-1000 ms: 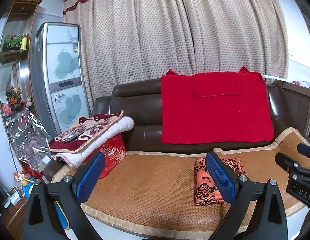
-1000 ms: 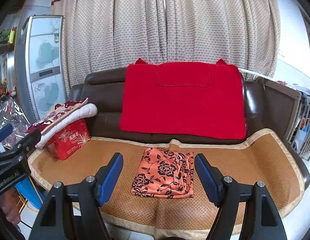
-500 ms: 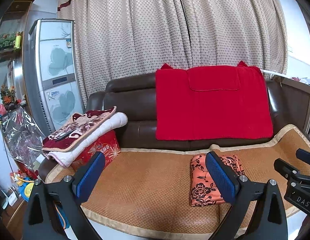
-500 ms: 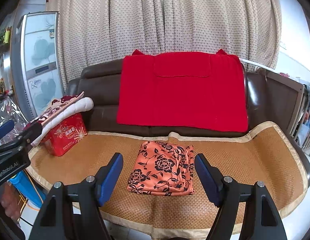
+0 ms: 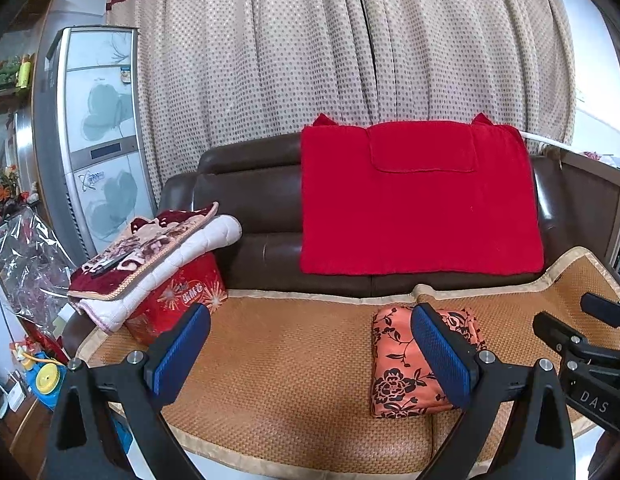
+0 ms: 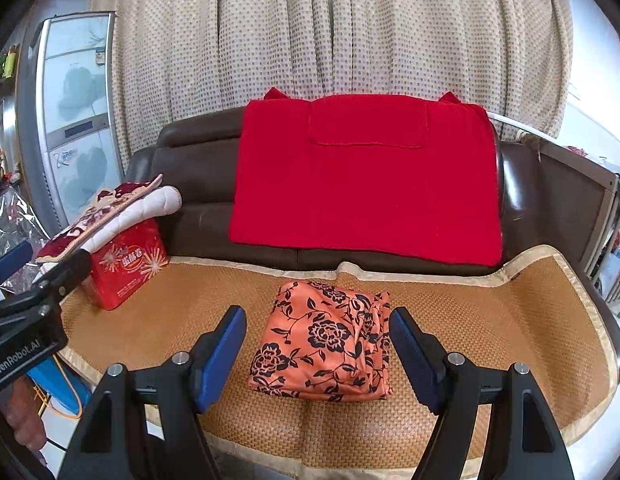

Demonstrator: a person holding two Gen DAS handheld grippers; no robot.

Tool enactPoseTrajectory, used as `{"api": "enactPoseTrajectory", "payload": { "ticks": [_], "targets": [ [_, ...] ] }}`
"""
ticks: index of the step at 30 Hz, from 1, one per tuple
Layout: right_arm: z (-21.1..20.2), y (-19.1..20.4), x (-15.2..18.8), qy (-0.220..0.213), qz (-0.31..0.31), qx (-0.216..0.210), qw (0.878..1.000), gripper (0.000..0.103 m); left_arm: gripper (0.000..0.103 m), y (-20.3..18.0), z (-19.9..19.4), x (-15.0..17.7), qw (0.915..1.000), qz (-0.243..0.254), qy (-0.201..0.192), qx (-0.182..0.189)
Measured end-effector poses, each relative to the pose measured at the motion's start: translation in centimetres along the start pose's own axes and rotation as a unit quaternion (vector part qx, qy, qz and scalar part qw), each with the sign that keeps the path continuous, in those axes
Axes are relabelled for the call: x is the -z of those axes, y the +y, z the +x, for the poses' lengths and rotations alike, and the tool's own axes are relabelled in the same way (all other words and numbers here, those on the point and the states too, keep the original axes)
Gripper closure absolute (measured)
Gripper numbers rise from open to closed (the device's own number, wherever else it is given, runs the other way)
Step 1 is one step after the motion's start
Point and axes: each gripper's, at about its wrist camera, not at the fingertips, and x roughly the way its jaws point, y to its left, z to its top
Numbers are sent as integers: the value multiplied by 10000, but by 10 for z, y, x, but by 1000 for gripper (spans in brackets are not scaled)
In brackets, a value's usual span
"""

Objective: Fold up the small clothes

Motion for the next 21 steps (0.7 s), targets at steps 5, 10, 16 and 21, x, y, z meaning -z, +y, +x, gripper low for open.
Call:
{"api": "enactPoseTrajectory", "payload": {
  "ticks": [5, 10, 16, 21],
  "targets": [
    [19, 0, -7, 49, 29, -4, 10000, 25, 3, -3, 19, -3, 10000, 4, 80, -9],
    [36, 0, -13, 89, -10, 5, 10000, 25, 3, -5, 37, -5, 9999, -39, 143, 23],
    [66, -3, -14, 247, 37, 19, 9997, 25, 3, -13, 65, -4, 9996, -2, 273, 39],
    [102, -8, -11, 444, 108, -10, 9990, 26, 3, -17, 98, 1, 9988, -62, 472, 97]
  ]
}}
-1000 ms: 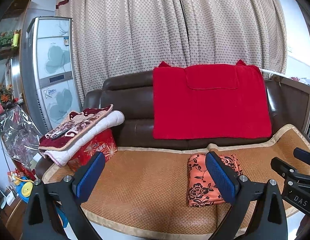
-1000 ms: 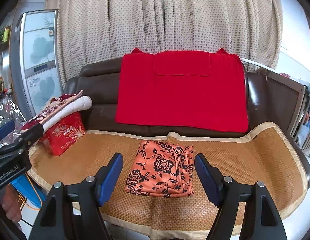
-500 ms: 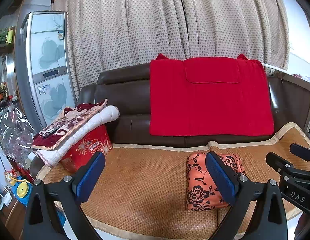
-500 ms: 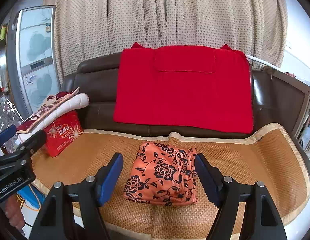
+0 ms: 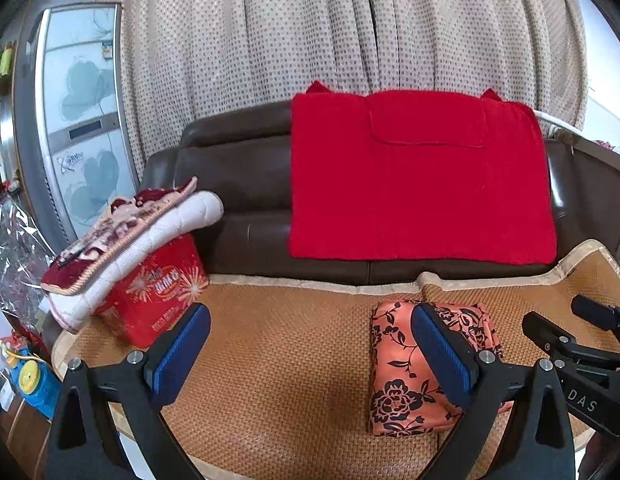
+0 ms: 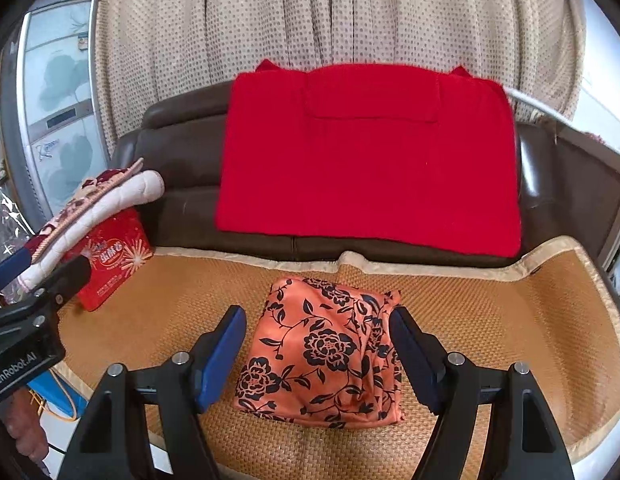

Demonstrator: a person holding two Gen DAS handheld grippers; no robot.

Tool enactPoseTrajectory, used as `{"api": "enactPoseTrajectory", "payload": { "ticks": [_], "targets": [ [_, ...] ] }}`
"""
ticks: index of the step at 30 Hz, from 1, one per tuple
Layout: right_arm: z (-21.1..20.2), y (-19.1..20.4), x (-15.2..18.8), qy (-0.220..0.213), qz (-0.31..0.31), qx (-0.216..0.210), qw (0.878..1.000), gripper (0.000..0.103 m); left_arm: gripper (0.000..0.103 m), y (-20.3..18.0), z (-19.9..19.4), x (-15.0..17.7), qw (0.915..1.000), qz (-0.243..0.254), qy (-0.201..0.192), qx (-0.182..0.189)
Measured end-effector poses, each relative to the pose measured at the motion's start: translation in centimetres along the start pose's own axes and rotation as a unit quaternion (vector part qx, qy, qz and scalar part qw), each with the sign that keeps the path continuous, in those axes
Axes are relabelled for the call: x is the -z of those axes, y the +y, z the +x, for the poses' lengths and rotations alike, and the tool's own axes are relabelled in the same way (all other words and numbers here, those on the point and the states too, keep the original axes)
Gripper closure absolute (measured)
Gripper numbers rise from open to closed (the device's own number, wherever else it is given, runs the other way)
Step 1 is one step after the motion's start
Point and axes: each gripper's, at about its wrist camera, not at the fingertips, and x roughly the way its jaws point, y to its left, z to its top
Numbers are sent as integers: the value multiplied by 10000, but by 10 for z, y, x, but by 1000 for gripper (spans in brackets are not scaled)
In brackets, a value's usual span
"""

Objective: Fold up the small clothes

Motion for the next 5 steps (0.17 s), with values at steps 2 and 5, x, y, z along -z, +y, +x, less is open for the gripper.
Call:
{"api": "enactPoseTrajectory", "payload": {
  "ticks": [2, 5],
  "targets": [
    [15, -5, 1, 39, 74, 0, 10000, 26, 3, 0, 17, 1, 9999, -47, 61, 106],
    [42, -25, 3, 94, 262, 84, 9996, 26, 3, 5, 57, 4, 9992, -186, 282, 208]
  ]
}}
